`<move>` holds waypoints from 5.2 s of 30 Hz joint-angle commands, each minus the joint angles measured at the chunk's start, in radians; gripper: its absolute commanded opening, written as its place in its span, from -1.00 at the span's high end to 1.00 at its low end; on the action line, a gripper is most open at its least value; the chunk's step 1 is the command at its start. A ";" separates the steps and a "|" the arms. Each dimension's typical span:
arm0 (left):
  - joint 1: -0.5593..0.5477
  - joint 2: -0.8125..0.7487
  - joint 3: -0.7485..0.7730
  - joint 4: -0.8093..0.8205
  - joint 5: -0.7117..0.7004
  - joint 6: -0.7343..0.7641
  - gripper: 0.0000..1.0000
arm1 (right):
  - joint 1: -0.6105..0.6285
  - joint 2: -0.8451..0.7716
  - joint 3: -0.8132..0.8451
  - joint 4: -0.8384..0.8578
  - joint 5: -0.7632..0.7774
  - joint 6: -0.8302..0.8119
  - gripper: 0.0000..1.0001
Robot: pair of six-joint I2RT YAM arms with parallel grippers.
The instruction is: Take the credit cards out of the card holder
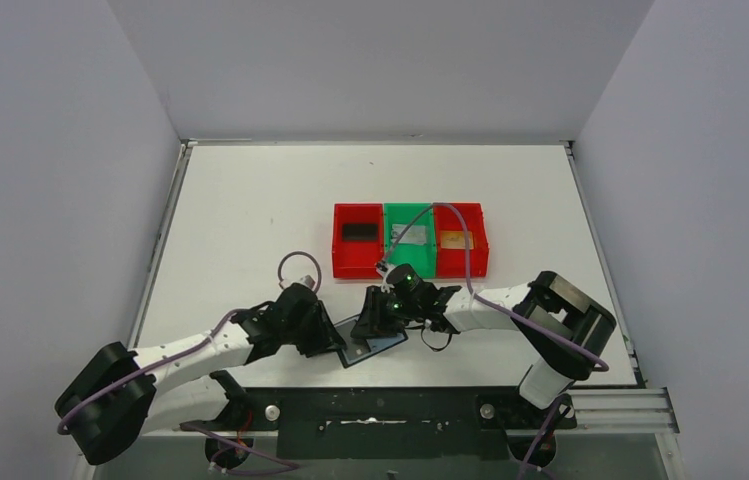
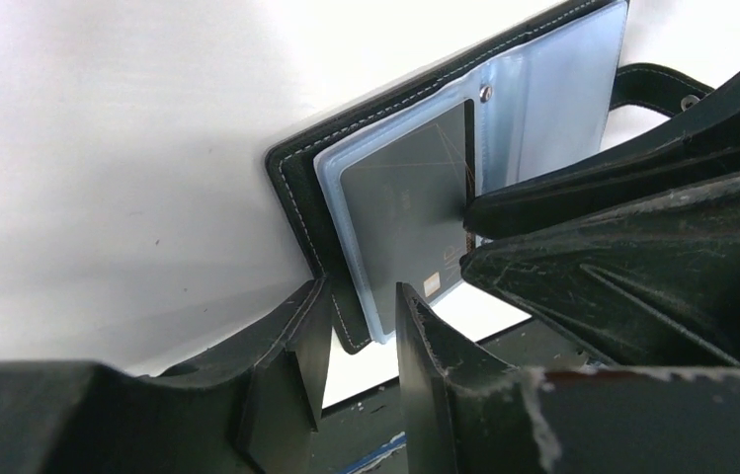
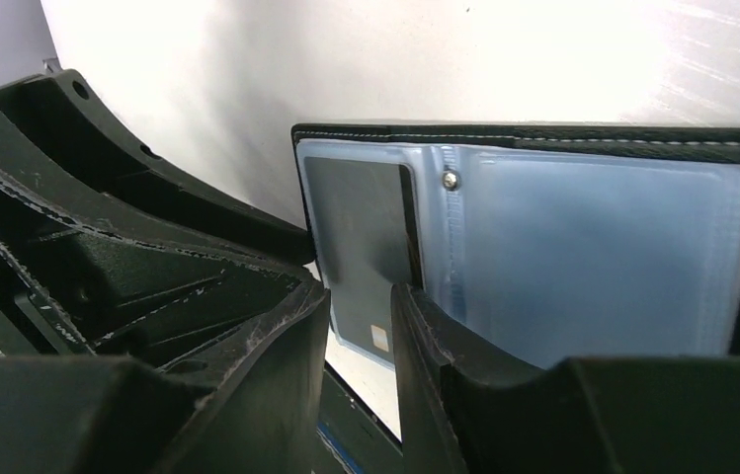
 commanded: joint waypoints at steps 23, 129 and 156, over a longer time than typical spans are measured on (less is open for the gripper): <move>-0.043 0.028 0.140 0.104 -0.083 0.090 0.33 | -0.033 -0.130 -0.016 -0.086 0.159 0.010 0.32; -0.085 0.290 0.208 -0.010 -0.122 0.203 0.80 | -0.157 -0.070 -0.186 0.299 -0.047 0.120 0.65; -0.086 0.278 0.205 -0.015 -0.125 0.203 0.81 | -0.157 -0.175 -0.189 0.143 0.060 0.044 0.87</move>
